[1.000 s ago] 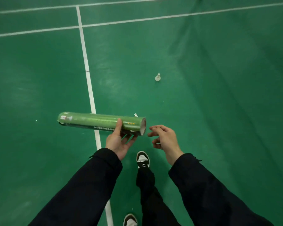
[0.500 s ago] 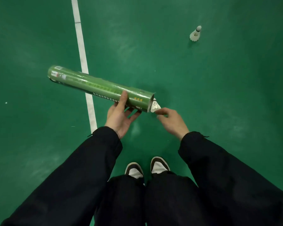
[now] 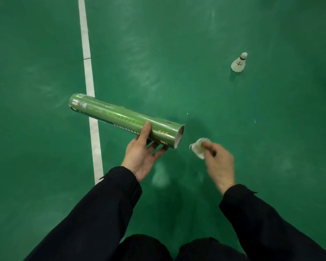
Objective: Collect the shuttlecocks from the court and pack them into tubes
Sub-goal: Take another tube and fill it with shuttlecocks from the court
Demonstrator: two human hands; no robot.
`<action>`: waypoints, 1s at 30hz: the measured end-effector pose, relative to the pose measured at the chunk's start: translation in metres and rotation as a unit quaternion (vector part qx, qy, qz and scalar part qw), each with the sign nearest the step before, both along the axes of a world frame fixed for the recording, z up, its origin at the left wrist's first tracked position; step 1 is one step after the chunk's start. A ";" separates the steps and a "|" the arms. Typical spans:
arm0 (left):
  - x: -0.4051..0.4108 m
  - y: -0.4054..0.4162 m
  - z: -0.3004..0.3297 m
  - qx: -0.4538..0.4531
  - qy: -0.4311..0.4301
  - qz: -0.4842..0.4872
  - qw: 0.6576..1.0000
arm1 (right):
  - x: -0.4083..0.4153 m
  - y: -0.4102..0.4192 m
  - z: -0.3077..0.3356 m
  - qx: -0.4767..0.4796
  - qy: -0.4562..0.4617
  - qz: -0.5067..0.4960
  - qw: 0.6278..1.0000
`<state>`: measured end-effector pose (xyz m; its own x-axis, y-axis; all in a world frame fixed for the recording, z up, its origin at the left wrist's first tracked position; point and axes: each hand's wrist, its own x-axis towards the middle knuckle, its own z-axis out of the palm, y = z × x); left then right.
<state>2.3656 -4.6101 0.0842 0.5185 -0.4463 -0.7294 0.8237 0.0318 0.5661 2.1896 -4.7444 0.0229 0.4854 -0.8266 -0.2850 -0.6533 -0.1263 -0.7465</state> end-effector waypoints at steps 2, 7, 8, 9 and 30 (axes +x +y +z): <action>-0.005 0.002 0.025 -0.001 0.023 0.016 1.000 | -0.003 -0.009 0.067 0.063 -0.133 -0.144 0.979; -0.038 0.008 0.116 -0.007 0.087 0.031 0.996 | -0.020 0.011 0.209 0.101 -0.234 -0.112 0.960; -0.047 0.007 0.138 -0.005 0.093 0.027 0.995 | -0.020 0.019 0.228 0.116 -0.222 -0.089 0.964; -0.057 0.005 0.160 -0.004 0.096 0.019 0.995 | -0.020 0.026 0.247 0.121 -0.205 -0.068 0.969; -0.123 -0.021 0.485 -0.043 0.039 -0.092 0.994 | -0.076 0.042 0.545 0.115 -0.216 0.041 0.969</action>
<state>2.2424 -4.6314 0.5687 0.3650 -0.5906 -0.7197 0.8618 -0.0782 0.5012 2.1141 -4.7027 0.5682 0.6619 -0.7189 -0.2122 -0.2684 0.0370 -0.9626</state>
